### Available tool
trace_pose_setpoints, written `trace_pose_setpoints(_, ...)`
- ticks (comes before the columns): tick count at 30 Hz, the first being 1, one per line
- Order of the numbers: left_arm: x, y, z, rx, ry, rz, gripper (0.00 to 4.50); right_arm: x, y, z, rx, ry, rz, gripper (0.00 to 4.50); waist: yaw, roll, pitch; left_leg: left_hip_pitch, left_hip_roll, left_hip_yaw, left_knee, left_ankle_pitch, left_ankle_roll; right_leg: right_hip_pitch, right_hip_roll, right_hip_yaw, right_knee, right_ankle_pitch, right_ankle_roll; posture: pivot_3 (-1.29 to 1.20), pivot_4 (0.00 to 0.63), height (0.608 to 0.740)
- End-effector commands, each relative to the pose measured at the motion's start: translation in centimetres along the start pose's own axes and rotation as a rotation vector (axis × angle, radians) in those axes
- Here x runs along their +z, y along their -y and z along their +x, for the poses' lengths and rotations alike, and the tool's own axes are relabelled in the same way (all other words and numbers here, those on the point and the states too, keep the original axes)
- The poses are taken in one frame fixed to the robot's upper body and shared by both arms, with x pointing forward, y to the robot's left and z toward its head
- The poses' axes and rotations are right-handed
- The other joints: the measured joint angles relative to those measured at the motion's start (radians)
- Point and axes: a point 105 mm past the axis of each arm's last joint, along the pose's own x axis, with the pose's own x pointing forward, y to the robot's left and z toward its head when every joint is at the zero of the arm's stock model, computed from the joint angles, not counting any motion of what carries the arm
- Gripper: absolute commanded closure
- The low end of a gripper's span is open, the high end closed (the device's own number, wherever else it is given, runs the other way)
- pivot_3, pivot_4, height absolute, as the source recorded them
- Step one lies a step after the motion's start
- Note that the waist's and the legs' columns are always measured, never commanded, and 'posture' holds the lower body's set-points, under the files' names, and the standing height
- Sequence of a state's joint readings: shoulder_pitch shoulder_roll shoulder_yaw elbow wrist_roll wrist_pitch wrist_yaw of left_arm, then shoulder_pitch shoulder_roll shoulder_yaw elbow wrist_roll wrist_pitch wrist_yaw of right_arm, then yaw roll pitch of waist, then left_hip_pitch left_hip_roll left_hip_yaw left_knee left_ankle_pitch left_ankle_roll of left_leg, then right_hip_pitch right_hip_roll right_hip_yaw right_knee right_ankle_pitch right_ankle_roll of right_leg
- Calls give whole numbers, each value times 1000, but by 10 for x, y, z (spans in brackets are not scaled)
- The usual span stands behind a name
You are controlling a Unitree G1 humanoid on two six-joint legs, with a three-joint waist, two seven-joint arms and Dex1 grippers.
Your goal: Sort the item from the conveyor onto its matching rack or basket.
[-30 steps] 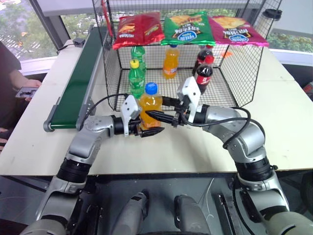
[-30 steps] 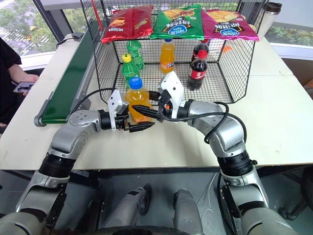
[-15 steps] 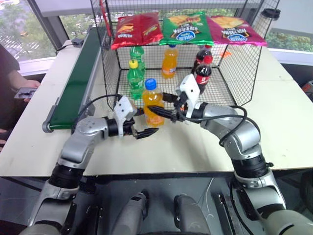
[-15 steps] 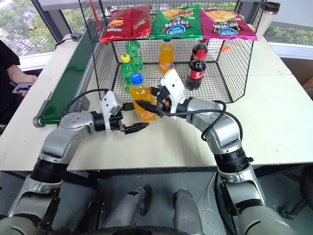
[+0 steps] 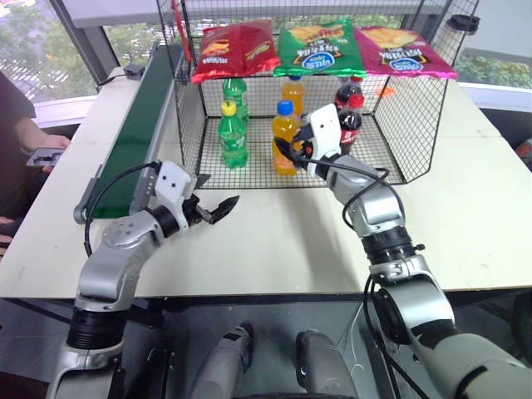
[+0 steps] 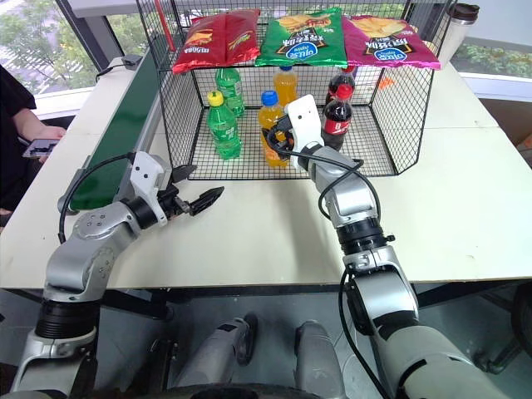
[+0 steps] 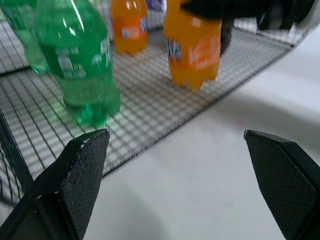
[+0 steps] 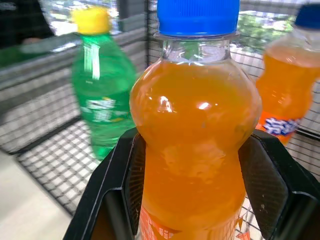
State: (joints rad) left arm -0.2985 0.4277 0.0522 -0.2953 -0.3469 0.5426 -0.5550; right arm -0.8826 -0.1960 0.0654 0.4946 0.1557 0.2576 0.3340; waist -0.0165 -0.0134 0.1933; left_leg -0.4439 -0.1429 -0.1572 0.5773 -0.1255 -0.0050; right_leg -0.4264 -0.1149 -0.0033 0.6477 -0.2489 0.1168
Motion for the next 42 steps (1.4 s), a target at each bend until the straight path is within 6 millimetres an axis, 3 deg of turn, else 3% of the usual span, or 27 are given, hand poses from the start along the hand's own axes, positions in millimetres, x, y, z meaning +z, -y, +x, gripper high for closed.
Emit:
trace_pose_setpoints(1,4,5,0,23,17,20,28,37,6,7,-34,140,-35,2311,-2,0,0,0,0,0,0,0,0,0,0,0,0,0,0,0,150,738)
trace_pose_setpoints(10,-1,10,4,40,14,9,28,26,22,17,-122,148,-18,2311,-4,0,0,1,1,0,0,0,-1,0,2,1,1,1,-1,0,150,738)
trace_pose_setpoints(15,-2,8,5,43,10,9,0,24,23,18,-121,149,-15,29,-4,0,0,1,1,0,0,0,-1,0,2,1,1,1,-1,0,150,738)
trace_pose_setpoints(25,-6,7,4,46,3,5,0,23,19,3,-47,126,-97,9,-3,1,0,1,1,0,-1,0,-1,0,2,1,1,0,-1,0,150,738)
trace_pose_setpoints(32,-8,9,6,29,2,-1,0,17,30,-29,-13,52,-181,9,2,1,0,1,1,0,0,0,-1,0,2,2,1,0,-1,0,150,738)
trace_pose_setpoints(36,-10,16,7,-15,5,-14,0,6,35,-57,28,-31,-213,9,3,1,0,1,1,0,-1,-1,-3,0,2,2,1,0,-2,0,150,738)
trace_pose_setpoints(42,-15,24,8,-36,-2,-17,0,-19,-4,-107,282,-141,-134,9,2,1,0,1,2,1,-1,-1,-3,0,-2,2,0,-1,-4,0,150,738)
